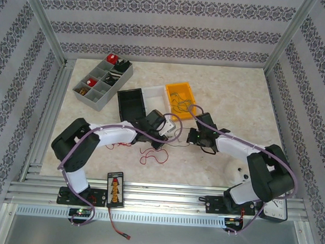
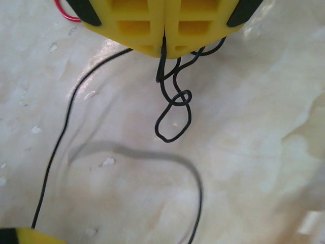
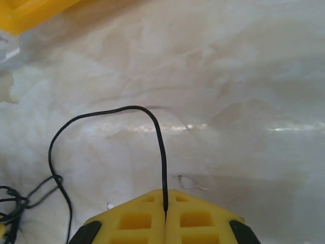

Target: Untangle the cables

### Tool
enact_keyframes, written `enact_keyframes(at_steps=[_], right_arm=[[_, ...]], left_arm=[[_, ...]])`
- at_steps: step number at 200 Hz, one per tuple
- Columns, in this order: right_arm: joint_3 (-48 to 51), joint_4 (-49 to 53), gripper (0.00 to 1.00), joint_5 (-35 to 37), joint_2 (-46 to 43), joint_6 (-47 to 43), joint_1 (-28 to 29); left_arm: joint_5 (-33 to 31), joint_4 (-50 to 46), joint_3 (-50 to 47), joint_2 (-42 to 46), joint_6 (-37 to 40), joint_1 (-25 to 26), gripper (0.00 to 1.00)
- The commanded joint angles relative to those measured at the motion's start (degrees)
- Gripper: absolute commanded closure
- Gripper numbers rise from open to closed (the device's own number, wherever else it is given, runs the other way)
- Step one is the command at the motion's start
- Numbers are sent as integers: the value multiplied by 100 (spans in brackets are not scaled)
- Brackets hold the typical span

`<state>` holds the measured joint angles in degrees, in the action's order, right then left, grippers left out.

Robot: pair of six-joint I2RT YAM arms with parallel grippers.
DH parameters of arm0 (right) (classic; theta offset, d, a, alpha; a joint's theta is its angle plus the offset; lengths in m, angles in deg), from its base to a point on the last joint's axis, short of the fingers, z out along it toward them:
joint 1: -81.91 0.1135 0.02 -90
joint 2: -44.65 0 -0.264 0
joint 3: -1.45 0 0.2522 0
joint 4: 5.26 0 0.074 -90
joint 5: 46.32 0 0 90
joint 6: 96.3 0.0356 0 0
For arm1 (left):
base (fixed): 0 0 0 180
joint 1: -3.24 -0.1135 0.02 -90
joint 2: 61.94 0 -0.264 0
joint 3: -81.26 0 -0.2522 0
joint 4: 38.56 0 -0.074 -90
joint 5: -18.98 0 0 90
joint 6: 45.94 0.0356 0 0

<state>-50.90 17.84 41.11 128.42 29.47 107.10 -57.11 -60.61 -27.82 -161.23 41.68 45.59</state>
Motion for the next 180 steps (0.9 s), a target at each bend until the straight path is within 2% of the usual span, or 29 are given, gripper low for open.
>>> enact_keyframes(at_steps=[1,27,43,75,117,138,158,170,180], right_arm=[[158,357,100,282,-190,177,-269],[372,431,100,305,-420,337,-747],[497,532,100,352,-597,418,-1060],[782,676,100,372,-1049,518,-1831],[1001,888,100,420,-1548,473,-2761],[1003,896,100,276,-1661,383,-2966],[975,788,100,-33,-1653,280,-2971],[970,735,100,-167,-1644,274,-2967],[967,757,100,-174,-1652,282,-2958]], left_arm=[[209,897,-372,807,-914,-331,100],[796,2059,-1072,1687,-2092,-918,100],[939,2410,-1398,2226,-2579,-1256,100],[793,2317,-1840,3343,-2956,-1970,100],[494,1603,-2084,4356,-2918,-2786,100],[619,1533,-2157,4413,-2938,-2894,100],[1048,1567,-2130,4121,-2920,-2868,100],[1078,1443,-2049,3918,-2747,-2698,100],[855,1294,-1968,3795,-2498,-2392,100]])
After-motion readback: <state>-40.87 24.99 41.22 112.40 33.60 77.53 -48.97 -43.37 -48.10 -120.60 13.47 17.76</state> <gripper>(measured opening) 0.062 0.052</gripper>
